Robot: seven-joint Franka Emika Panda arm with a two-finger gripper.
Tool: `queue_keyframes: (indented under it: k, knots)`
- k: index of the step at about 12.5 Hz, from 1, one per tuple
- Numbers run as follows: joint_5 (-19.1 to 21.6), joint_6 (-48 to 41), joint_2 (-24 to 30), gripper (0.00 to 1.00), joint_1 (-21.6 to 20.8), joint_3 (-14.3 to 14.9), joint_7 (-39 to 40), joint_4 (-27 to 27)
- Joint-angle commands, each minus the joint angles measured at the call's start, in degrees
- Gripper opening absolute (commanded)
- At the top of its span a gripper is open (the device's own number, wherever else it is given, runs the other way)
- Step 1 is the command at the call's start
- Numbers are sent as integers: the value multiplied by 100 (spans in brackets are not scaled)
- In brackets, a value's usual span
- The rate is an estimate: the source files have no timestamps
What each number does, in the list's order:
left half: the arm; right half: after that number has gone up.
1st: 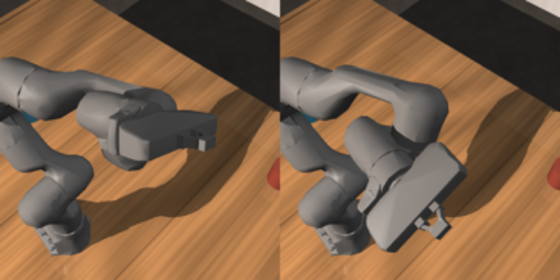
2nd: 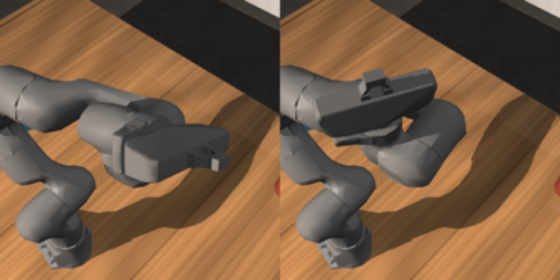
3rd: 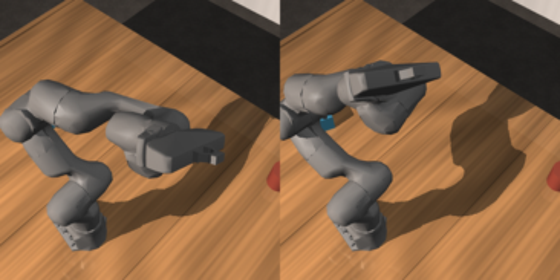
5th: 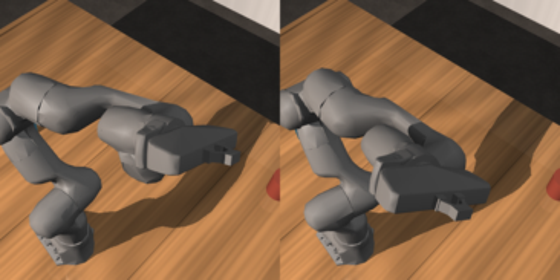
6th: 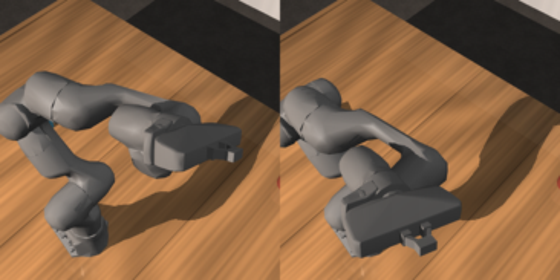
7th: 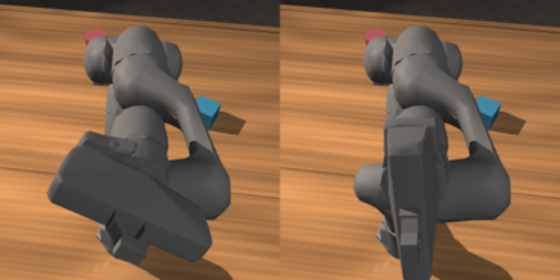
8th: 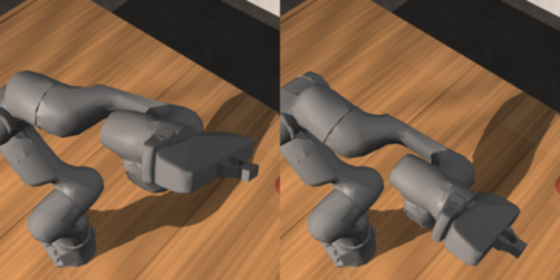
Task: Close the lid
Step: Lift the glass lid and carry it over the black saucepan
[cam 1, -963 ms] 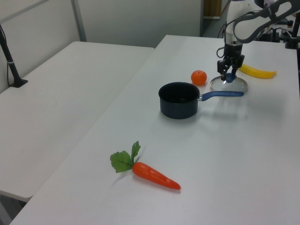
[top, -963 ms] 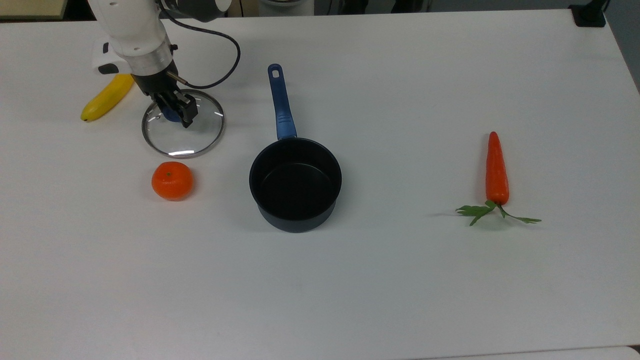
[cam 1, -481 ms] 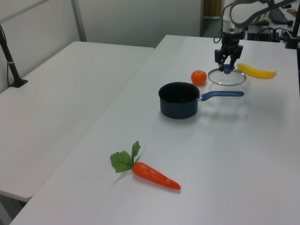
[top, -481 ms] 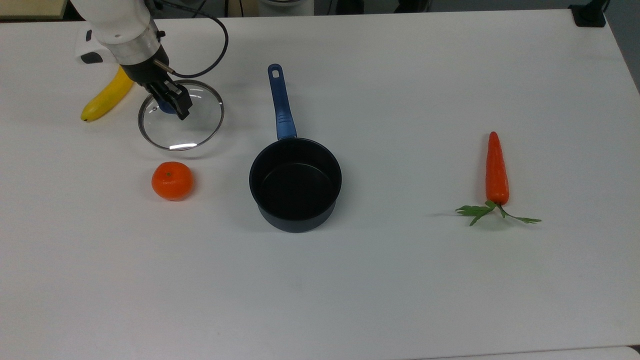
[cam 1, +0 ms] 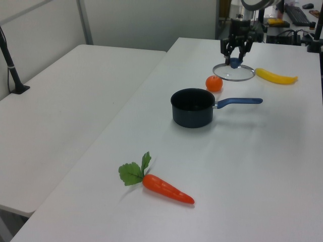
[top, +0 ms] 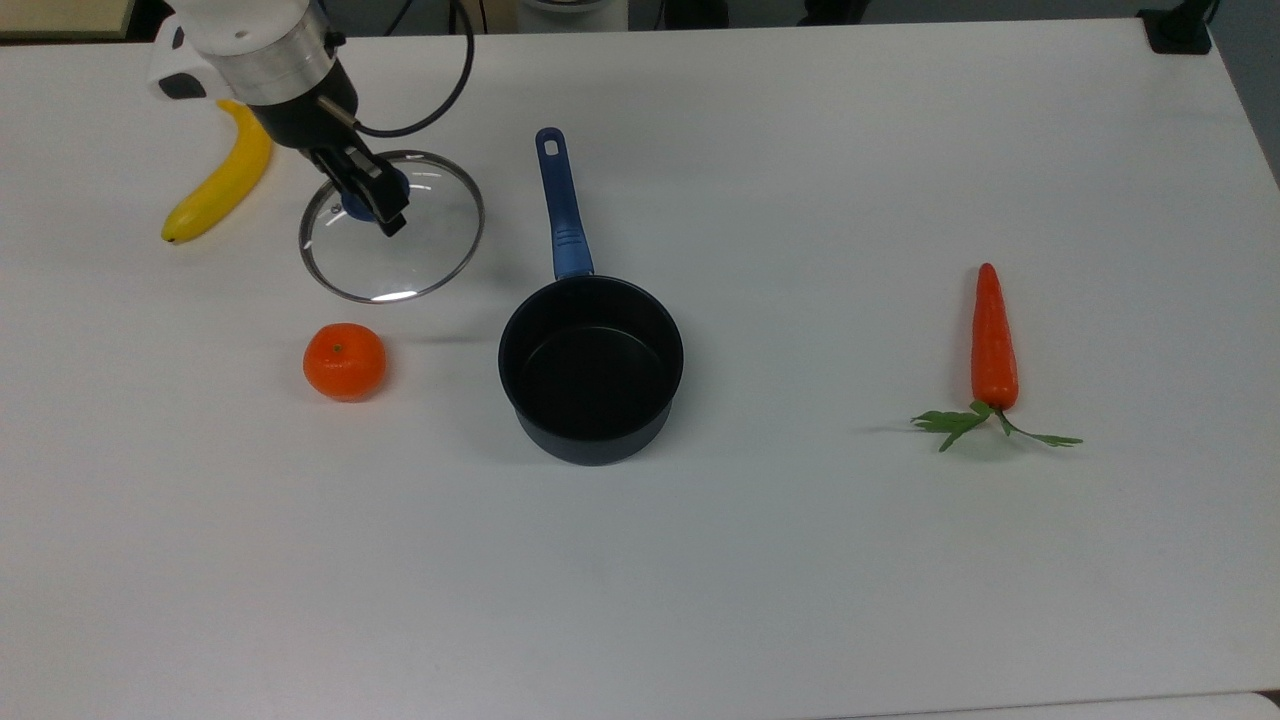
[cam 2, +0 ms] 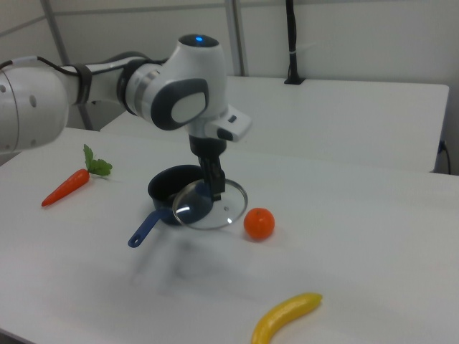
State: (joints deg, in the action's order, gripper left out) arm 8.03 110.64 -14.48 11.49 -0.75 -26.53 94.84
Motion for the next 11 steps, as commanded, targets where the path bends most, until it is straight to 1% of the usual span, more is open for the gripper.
queue_keyframes:
  k: [1,3,7,11]
  knots:
    - [120,-201,-265,46,-427,31,-536,-544]
    - [94,-210,-503,46,-682,31,-879,-861]
    - [15,-131,-758,46,-1296,40,-1213,-985]
    - [-12,-131,-1232,46,-1579,49,-1328,-1555]
